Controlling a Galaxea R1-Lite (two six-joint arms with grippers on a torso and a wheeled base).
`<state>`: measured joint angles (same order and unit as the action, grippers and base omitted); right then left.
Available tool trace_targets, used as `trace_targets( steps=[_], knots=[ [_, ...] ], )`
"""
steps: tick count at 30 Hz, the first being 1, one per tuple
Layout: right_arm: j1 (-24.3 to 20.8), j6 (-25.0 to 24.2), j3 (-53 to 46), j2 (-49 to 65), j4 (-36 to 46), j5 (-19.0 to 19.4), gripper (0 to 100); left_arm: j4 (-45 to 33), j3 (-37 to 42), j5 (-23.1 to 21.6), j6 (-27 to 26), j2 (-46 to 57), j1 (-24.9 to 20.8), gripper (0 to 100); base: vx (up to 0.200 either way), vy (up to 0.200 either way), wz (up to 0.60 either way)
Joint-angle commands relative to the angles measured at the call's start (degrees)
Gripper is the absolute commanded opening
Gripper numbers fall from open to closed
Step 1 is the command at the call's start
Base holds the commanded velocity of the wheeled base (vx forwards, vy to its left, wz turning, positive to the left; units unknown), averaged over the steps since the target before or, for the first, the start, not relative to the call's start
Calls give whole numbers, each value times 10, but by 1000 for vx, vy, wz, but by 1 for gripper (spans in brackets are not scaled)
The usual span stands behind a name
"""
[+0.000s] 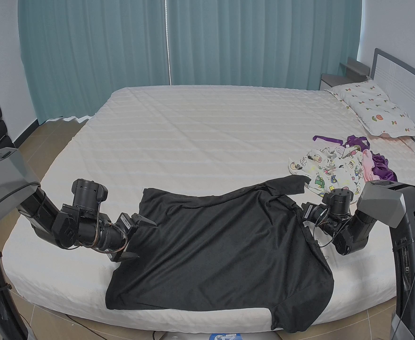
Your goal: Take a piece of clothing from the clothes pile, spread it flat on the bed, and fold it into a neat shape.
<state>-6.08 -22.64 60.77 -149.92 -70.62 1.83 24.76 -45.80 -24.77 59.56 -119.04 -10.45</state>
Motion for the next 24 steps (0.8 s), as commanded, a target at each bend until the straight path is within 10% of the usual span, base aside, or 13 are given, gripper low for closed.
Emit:
trace_targets(
  steps=[1, 9, 23, 24],
  knots=[
    [1, -1, -7, 1, -5, 2, 100, 0, 0, 0, 0, -1, 0, 100, 0, 0, 0],
    [30, -20, -94, 60, -4, 78, 100, -1, 0, 0, 0, -1, 0, 100, 0, 0, 0],
    [27, -21, -101, 58, 36, 82, 100, 0, 0, 0, 0, -1, 0, 100, 0, 0, 0],
    [27, -21, -101, 57, 39, 81, 0, 0, 0, 0, 0, -1, 0, 100, 0, 0, 0]
  ],
)
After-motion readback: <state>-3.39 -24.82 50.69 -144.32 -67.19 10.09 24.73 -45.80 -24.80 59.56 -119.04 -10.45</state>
